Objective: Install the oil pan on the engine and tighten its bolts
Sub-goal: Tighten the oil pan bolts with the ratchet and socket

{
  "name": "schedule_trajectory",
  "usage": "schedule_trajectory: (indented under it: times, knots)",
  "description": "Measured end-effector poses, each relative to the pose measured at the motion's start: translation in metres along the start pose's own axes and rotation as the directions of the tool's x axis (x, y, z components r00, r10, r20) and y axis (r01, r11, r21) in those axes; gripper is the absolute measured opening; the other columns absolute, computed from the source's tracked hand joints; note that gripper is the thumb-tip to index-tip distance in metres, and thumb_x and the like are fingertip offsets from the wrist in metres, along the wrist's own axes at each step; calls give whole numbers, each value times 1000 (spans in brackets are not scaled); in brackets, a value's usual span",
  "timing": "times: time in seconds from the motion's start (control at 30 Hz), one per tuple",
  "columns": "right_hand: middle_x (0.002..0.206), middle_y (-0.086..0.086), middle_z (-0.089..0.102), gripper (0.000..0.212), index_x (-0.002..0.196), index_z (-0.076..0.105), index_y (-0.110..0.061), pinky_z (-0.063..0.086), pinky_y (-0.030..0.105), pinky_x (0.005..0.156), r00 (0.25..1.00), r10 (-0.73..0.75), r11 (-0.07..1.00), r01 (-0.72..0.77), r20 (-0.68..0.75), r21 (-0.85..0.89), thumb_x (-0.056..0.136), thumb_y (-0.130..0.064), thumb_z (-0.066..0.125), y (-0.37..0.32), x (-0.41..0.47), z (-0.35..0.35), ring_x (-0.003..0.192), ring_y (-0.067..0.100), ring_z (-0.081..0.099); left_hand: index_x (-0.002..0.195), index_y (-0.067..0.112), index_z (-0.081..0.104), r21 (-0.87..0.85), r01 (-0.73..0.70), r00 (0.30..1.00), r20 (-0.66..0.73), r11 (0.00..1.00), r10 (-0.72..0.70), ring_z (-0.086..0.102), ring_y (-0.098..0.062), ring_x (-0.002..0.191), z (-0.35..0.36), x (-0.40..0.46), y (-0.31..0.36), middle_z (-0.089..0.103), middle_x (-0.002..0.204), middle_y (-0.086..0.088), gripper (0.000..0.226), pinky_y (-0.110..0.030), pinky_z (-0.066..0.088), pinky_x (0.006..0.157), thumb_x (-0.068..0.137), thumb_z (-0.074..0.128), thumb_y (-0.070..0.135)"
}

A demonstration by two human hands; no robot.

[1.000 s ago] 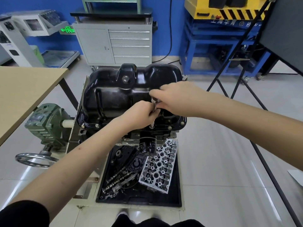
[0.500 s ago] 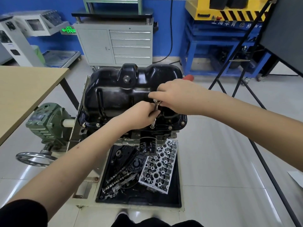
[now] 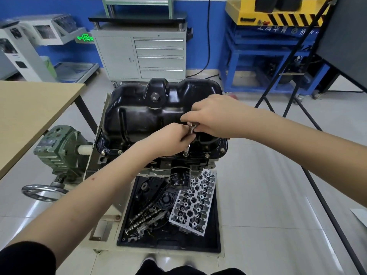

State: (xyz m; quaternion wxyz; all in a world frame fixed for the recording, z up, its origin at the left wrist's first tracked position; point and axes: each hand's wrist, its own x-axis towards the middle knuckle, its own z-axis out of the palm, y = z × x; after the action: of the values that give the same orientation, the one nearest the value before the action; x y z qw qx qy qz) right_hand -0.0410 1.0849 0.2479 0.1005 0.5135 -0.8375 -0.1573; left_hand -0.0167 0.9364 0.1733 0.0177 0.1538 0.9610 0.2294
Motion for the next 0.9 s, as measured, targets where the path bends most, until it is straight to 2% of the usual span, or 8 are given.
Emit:
schedule_trajectory:
  times: [0.17,0.23,0.37,0.47,0.57,0.7,0.8,0.9]
  knots:
    - [95,9,62,56,136,31,-22,32,30,58,980,194,979,-189,-53,82,90,-50,43,-8,1,2,76,27,53,58,19,36,-105,44,999,-27,994,-47,41,-12,53,1,-2,4,43,57,4,37,-17,31,47,94,43,21]
    - [102,6,62,56,141,24,-25,35,32,60,989,121,990,-114,-84,83,92,-39,47,-10,-1,5,85,29,58,57,10,39,-87,51,998,-38,995,-54,40,-18,54,0,-2,4,42,56,-2,39,-19,30,45,94,42,18]
    - [124,1,54,50,139,31,-18,42,38,88,1000,-26,998,25,16,61,92,-13,48,-7,-2,4,109,25,52,69,4,49,-37,27,999,38,999,-25,42,-20,58,-2,-3,2,47,61,-4,34,-27,25,51,96,39,21]
    - [108,4,58,35,117,46,-14,41,31,67,994,103,989,-105,27,104,92,-38,47,-5,-1,2,97,26,56,61,14,42,-48,43,998,55,998,-40,38,-10,51,-3,-1,2,43,56,2,35,-21,28,48,95,39,21]
    - [71,-2,42,37,86,38,-16,21,27,47,976,205,965,-213,66,150,87,-51,50,-10,-1,-2,64,18,40,58,20,35,-75,52,998,40,996,-49,37,-10,53,-2,-1,6,42,59,4,34,-22,29,48,91,40,16]
    - [101,3,53,23,112,49,-14,37,30,63,995,76,984,-85,58,154,92,-26,49,-9,1,-2,91,24,52,65,7,46,-33,74,997,33,997,-73,47,-23,62,-1,0,5,49,62,-4,33,-28,35,54,95,38,19]
    - [114,3,53,34,122,50,-17,43,35,82,995,-28,983,10,92,182,90,-5,45,-6,1,-2,103,24,53,93,-2,57,-26,78,994,73,997,-76,56,-29,76,-2,1,2,61,83,-14,31,-36,45,70,96,37,22]
    - [112,6,57,32,123,50,-16,41,33,74,995,70,986,-79,64,148,92,-26,48,-5,3,-2,100,26,54,73,10,52,-36,67,996,55,997,-65,48,-17,59,-3,-2,2,52,65,-2,29,-27,36,54,95,39,23]
